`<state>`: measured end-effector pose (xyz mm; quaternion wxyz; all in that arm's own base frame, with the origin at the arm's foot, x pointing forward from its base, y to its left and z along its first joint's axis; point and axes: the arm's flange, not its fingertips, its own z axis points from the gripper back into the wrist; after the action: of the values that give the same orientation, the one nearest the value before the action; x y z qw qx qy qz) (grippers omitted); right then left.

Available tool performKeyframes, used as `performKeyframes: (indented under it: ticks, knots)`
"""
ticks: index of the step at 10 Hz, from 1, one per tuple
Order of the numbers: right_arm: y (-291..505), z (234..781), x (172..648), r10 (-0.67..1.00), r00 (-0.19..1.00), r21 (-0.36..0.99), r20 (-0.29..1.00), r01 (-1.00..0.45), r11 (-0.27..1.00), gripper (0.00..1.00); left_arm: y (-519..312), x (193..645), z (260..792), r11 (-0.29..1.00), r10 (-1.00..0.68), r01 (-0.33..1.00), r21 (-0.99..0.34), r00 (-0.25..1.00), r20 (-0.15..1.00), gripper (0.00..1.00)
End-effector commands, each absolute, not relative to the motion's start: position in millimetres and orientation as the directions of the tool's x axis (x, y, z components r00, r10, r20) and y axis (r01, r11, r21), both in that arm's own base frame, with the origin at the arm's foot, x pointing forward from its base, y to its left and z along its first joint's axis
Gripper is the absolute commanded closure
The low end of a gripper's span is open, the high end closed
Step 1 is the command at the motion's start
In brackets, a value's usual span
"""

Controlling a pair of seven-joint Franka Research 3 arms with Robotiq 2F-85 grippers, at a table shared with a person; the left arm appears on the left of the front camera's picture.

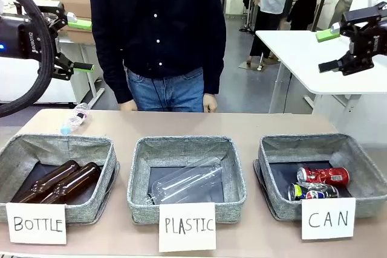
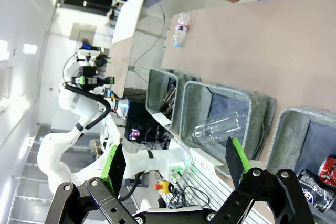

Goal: Sort the can waste into the basket.
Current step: Pick up the can waste from the table and place it in the right Fabric basket.

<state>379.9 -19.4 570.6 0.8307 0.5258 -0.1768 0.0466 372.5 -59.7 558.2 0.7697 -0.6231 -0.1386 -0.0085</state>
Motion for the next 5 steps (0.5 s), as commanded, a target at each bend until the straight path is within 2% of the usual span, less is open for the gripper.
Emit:
performKeyframes:
  ticks: [1, 5]
  knots:
    - [-17.3, 570.5, 379.9, -0.096, 0.928, 0.850, 0.360, -0.284, 0.443, 0.00, -58.8, 373.4, 560.8, 0.216, 0.160, 0.196, -0.956, 0.959, 0.233, 0.00]
    - [-17.3, 570.5, 379.9, -0.096, 0.928, 0.850, 0.360, -0.284, 0.443, 0.00, -58.8, 373.4, 560.8, 0.216, 0.160, 0.196, -0.956, 0.959, 0.233, 0.00]
